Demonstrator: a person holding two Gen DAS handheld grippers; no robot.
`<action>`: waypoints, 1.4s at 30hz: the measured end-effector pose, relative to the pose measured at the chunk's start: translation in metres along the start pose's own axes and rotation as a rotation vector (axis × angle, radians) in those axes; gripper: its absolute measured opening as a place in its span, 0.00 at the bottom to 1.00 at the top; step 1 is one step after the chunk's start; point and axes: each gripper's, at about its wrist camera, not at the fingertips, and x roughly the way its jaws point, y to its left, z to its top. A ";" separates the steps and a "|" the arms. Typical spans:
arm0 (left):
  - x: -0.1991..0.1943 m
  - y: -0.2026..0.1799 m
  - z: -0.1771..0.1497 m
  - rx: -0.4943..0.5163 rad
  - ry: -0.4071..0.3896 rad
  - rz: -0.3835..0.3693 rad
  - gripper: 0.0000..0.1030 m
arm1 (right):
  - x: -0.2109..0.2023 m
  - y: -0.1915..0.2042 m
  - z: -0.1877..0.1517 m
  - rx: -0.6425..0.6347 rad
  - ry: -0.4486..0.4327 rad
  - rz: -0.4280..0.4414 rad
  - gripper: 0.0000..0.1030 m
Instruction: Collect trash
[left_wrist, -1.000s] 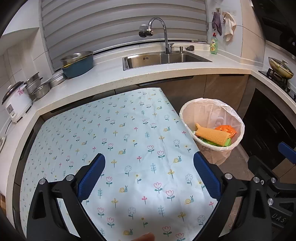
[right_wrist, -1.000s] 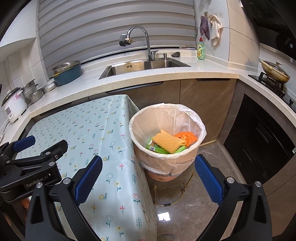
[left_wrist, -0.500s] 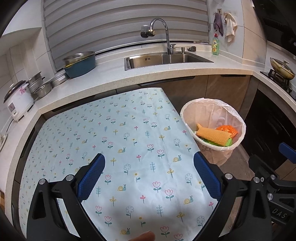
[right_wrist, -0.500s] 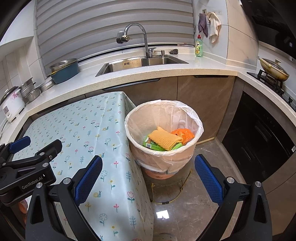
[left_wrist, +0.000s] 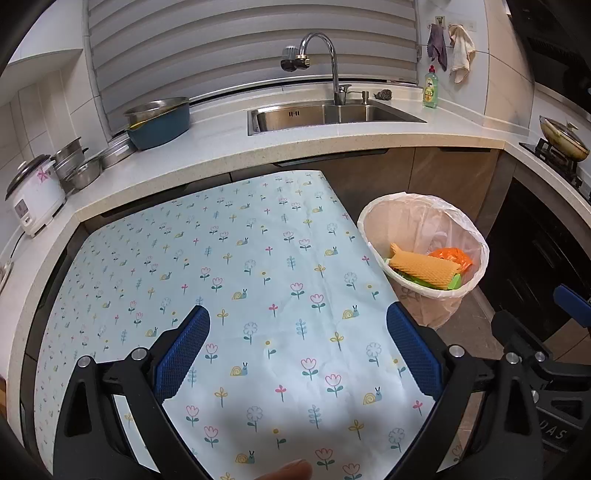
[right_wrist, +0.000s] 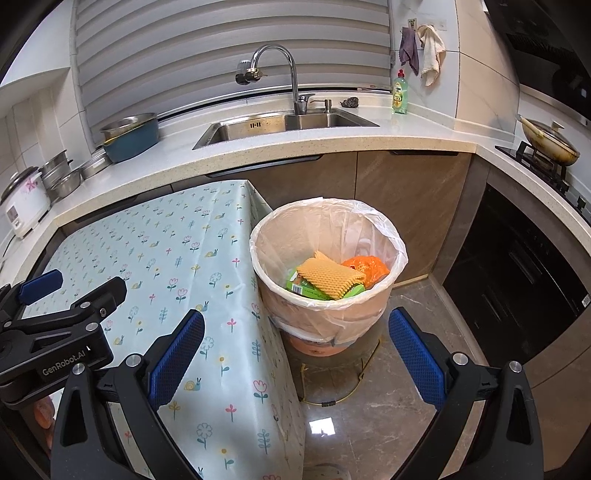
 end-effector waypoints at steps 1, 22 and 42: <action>0.000 0.000 0.000 0.000 -0.001 0.004 0.89 | 0.000 0.000 0.000 -0.001 0.002 0.000 0.94; -0.001 0.002 -0.001 -0.016 0.004 0.016 0.89 | 0.001 0.004 -0.001 -0.016 0.005 -0.001 0.94; 0.009 0.000 -0.003 -0.026 0.025 0.028 0.89 | 0.009 0.004 -0.004 -0.030 0.022 -0.010 0.94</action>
